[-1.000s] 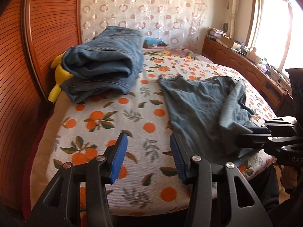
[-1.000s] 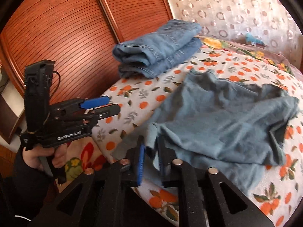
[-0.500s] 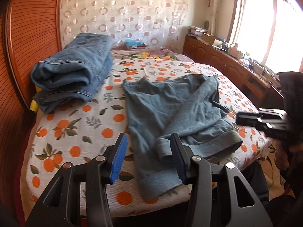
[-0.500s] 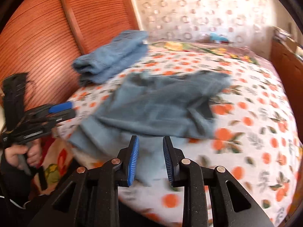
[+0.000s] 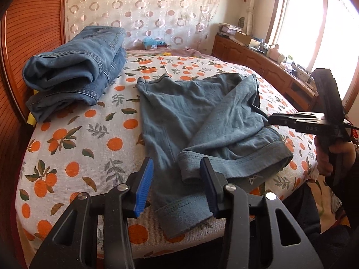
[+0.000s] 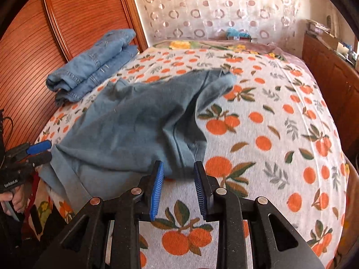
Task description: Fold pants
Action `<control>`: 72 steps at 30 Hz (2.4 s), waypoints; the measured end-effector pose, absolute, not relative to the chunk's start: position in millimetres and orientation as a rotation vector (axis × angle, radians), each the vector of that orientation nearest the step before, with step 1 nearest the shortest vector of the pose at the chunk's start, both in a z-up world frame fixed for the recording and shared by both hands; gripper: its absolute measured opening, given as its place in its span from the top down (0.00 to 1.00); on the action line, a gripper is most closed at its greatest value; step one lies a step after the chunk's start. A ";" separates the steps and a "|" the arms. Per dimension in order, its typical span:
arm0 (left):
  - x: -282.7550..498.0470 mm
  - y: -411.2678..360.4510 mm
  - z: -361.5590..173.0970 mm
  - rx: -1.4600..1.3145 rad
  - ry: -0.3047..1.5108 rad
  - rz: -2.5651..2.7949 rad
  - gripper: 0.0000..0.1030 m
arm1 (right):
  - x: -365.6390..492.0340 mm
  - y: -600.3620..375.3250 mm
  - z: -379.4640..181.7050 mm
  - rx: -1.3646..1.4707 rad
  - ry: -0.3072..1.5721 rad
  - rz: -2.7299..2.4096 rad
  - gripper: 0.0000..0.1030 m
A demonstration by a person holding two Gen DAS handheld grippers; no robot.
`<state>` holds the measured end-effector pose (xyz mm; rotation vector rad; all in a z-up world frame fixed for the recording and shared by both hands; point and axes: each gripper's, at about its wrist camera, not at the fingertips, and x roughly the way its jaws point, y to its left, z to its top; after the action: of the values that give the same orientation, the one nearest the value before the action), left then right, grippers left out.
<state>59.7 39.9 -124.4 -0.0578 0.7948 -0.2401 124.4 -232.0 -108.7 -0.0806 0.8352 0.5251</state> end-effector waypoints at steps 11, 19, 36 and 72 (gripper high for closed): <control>52.1 31.4 -122.2 -0.023 0.791 -0.275 0.91 | 136.6 -230.3 -113.4 -0.141 0.826 0.553 0.95; 31.4 25.4 -109.1 -0.046 0.763 -0.324 0.95 | 148.3 -232.6 -45.7 -0.141 0.673 0.553 0.95; 7.6 46.8 -112.9 -0.162 0.767 -0.326 0.96 | 229.5 -71.0 -29.8 -0.293 0.630 0.755 0.95; 65.0 39.4 -129.6 -0.043 0.839 -0.208 0.70 | 302.5 -167.1 -80.8 -0.177 0.821 0.561 0.69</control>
<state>65.0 39.4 -129.6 -0.0428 0.8395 -0.2076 302.5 -167.1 -80.8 -0.1771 0.8212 0.5609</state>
